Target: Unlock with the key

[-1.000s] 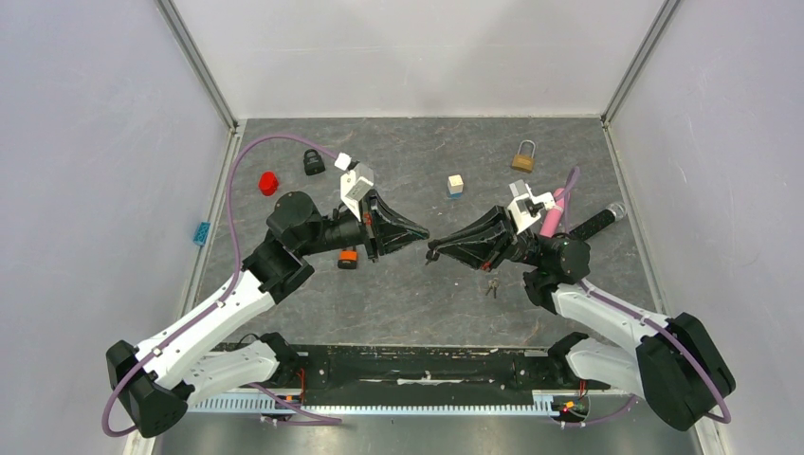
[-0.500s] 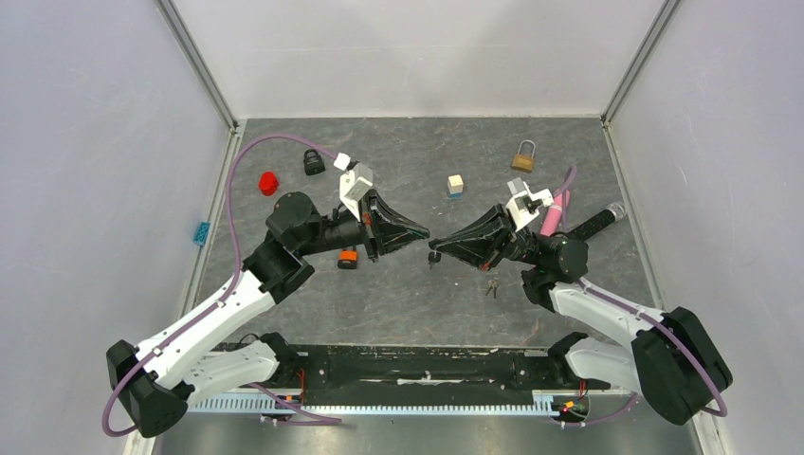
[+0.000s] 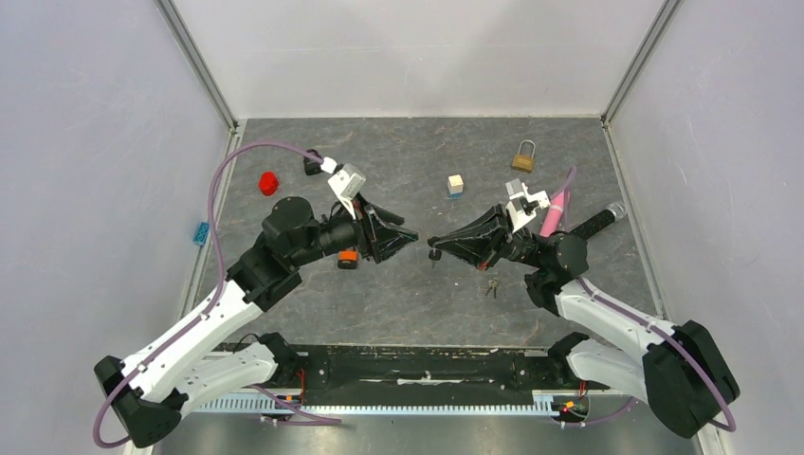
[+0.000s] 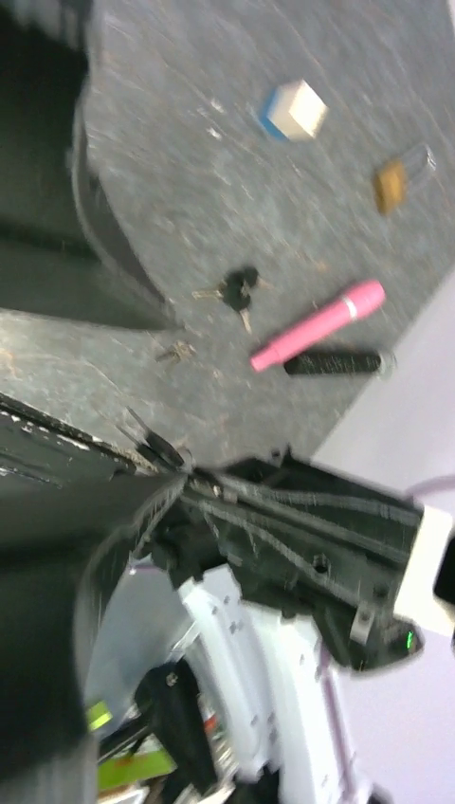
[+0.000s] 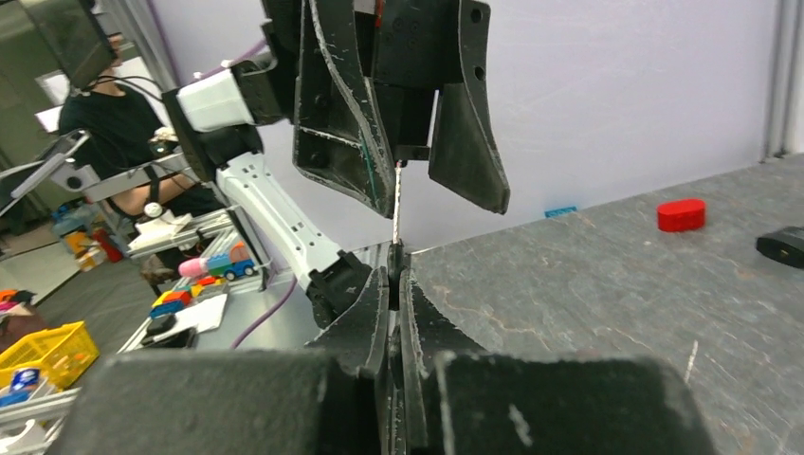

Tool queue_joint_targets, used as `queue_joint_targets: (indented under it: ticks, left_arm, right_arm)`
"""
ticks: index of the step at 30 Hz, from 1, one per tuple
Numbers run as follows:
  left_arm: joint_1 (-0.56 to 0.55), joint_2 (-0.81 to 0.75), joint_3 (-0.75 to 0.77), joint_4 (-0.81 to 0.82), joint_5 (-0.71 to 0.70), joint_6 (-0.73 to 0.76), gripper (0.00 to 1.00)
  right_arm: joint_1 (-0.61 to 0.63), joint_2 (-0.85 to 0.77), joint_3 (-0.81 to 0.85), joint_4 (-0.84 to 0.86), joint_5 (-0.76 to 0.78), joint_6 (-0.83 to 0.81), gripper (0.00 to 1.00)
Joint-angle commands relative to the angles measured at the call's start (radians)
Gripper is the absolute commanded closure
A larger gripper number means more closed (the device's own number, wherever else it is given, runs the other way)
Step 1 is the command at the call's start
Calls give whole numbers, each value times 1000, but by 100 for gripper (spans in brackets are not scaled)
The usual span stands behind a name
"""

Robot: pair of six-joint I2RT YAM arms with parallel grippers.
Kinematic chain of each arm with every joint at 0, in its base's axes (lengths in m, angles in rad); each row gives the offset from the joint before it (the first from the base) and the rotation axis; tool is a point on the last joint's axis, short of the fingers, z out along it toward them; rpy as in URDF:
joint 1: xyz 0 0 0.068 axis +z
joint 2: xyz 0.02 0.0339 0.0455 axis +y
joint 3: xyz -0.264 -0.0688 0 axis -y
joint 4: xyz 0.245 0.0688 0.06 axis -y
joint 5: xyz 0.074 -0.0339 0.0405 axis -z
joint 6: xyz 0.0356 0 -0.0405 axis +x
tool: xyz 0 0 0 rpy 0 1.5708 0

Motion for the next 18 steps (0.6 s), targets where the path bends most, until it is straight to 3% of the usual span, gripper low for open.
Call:
queue_joint_targets:
  ticks: [1,3,7,12,18]
  left_arm:
    - [13,-32,84,-272,-287,14,27]
    - [24,-27,113,-376,-386,-6,13]
    - [74,21,174,-597,-537,-34,1]
    - [222,155,192,-797,-535,-91,0]
    - [274,347,162,-836,-472,-96,0]
  right_arm:
    - [3,-68,-9,-212,88,-156,100]
    - [3,-82,-27,-237,114,-166,100]
    - [3,-98,-35,-347,163,-205,100]
    - [2,-109,-33,-455,204,-281,100]
    - [2,-137,-19,-584,257,-372,100]
